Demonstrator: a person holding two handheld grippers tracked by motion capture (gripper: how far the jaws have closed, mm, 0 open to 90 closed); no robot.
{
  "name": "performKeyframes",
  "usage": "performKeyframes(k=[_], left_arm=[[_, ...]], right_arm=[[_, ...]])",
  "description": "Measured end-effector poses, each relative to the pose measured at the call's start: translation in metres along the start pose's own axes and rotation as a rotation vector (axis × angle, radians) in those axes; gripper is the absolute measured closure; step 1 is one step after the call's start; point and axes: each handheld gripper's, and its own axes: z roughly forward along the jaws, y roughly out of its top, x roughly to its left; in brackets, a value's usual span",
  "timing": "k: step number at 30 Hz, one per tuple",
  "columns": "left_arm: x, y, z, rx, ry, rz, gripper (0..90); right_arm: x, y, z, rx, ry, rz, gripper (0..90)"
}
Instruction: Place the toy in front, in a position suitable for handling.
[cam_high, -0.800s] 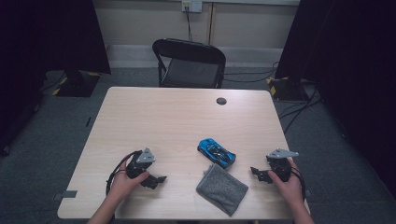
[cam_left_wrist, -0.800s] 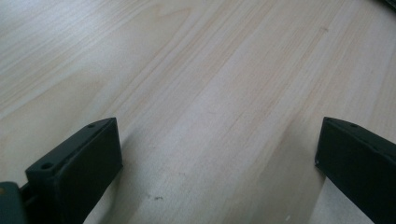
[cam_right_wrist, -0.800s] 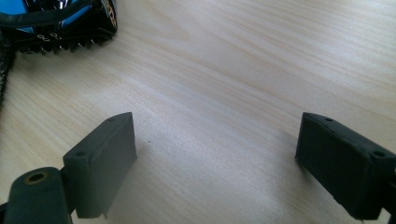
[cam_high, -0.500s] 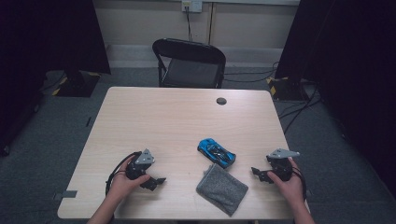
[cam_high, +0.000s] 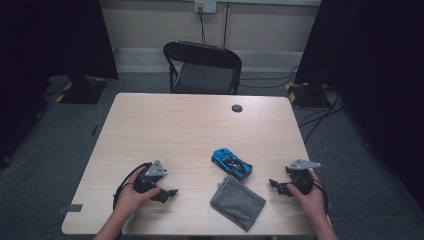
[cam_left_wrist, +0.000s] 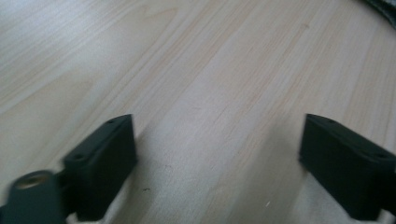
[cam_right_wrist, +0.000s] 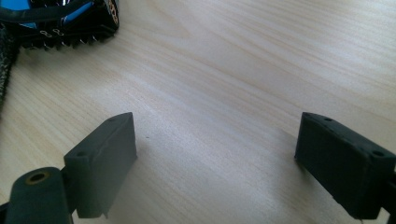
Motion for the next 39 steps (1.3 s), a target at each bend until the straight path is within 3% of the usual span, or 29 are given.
performKeyframes(k=[3,12,13,17,23,29,39], left_arm=[[-0.004,0.005,0.0,0.005,-0.012,0.01,15.2],[-0.038,0.045,0.002,-0.047,-0.119,0.139,16.1],[-0.046,0.055,0.002,-0.052,-0.148,0.161,16.1],[-0.058,0.069,0.005,-0.066,-0.184,0.194,15.9],[-0.082,0.093,0.021,-0.031,-0.237,0.269,15.9],[-0.099,0.107,0.043,-0.025,-0.294,0.296,15.9],[-0.116,0.123,0.071,-0.017,-0.34,0.317,15.8]], right_arm=[[0.0,0.0,0.0,0.0,-0.001,0.0,11.8],[0.001,0.0,0.0,0.002,-0.008,0.006,11.7],[0.001,0.0,0.0,0.001,-0.009,0.006,11.6],[0.001,0.0,0.0,0.001,-0.009,0.007,11.7],[0.001,0.0,0.0,0.001,-0.008,0.007,11.7],[0.001,0.0,0.0,0.001,-0.007,0.006,11.7],[0.0,0.0,-0.001,0.001,-0.011,0.012,11.7]])
